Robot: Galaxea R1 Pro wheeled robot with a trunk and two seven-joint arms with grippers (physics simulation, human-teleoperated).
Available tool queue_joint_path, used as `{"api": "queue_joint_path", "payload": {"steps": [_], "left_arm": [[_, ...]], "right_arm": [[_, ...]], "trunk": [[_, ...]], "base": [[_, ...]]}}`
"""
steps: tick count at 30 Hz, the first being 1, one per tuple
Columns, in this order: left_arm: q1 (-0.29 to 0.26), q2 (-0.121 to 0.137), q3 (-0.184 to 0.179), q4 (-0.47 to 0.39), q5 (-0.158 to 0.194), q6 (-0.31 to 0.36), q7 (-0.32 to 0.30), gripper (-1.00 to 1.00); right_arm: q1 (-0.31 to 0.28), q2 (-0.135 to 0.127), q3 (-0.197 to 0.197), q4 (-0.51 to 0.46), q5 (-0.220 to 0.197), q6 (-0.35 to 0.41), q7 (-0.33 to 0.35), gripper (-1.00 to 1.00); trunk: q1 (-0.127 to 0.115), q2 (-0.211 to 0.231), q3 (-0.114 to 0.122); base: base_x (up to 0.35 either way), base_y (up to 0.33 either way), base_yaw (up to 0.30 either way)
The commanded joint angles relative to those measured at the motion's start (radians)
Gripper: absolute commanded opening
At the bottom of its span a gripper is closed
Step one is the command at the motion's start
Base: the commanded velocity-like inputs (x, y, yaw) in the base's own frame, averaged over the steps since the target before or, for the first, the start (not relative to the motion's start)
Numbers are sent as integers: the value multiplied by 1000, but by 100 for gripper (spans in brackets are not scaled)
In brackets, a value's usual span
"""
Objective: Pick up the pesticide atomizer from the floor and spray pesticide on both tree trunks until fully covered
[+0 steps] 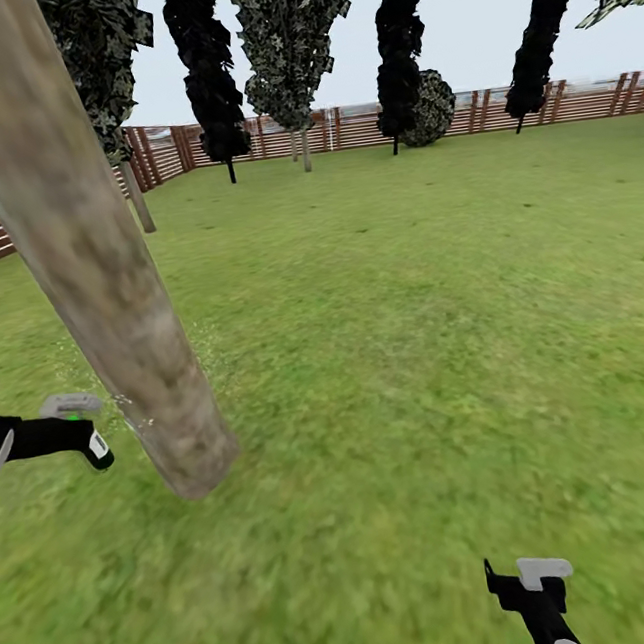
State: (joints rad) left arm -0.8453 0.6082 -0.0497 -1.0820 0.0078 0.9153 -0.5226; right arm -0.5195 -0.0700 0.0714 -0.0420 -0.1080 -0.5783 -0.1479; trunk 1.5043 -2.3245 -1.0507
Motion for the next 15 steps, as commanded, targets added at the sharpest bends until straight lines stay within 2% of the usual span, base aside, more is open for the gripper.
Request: {"api": "queue_joint_path", "payload": {"steps": [1,4,15], "left_arm": [[3,1,-3,-2,-4,4,-7,-100],[7,2,-5,-4,-6,4,-12,-100],[6,2,-4,-3,-6,5,-13,-100]], "right_arm": [[-1,0,8,1,-10,-3,-1,100],[-1,-1,8,1,-10,-3,-1,100],[0,-1,8,1,-10,-3,-1,100]], "trunk": [[0,0,-1],[0,0,-1],[0,0,-1]], "base": [[0,0,0],[0,-87,0],[99,-252,0]]}}
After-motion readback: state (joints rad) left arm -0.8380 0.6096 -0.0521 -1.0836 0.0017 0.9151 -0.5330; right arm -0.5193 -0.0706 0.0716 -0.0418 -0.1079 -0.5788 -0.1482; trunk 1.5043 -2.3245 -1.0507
